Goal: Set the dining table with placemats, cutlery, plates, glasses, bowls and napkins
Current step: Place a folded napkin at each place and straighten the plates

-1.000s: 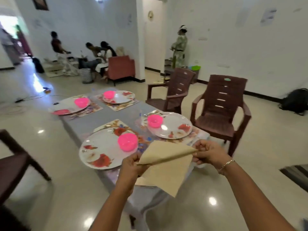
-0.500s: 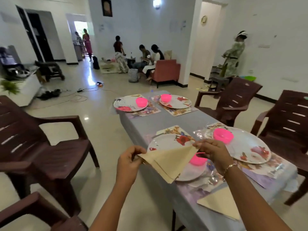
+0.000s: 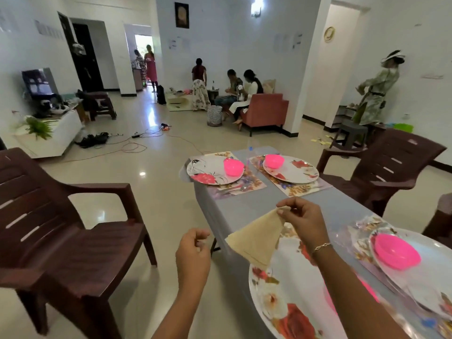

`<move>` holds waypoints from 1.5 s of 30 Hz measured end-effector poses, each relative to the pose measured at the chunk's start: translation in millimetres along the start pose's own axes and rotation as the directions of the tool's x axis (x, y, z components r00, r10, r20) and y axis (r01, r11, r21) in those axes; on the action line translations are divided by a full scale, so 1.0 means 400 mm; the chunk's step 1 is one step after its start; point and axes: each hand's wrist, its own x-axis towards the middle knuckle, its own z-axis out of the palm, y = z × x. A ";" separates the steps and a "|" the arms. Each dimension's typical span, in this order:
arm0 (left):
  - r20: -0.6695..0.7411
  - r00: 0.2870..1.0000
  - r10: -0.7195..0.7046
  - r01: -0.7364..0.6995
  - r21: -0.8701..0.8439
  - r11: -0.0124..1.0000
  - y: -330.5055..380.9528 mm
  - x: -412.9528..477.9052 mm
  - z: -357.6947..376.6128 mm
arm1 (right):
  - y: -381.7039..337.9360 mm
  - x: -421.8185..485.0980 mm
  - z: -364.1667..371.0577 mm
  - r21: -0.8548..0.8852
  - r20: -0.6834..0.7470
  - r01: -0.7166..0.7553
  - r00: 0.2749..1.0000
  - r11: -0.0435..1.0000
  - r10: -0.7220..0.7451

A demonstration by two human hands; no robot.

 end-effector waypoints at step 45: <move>0.838 0.292 -0.461 0.512 0.270 0.815 -0.234 0.919 0.426 | 0.457 0.750 0.298 0.149 -0.109 -0.814 0.550 0.561 0.828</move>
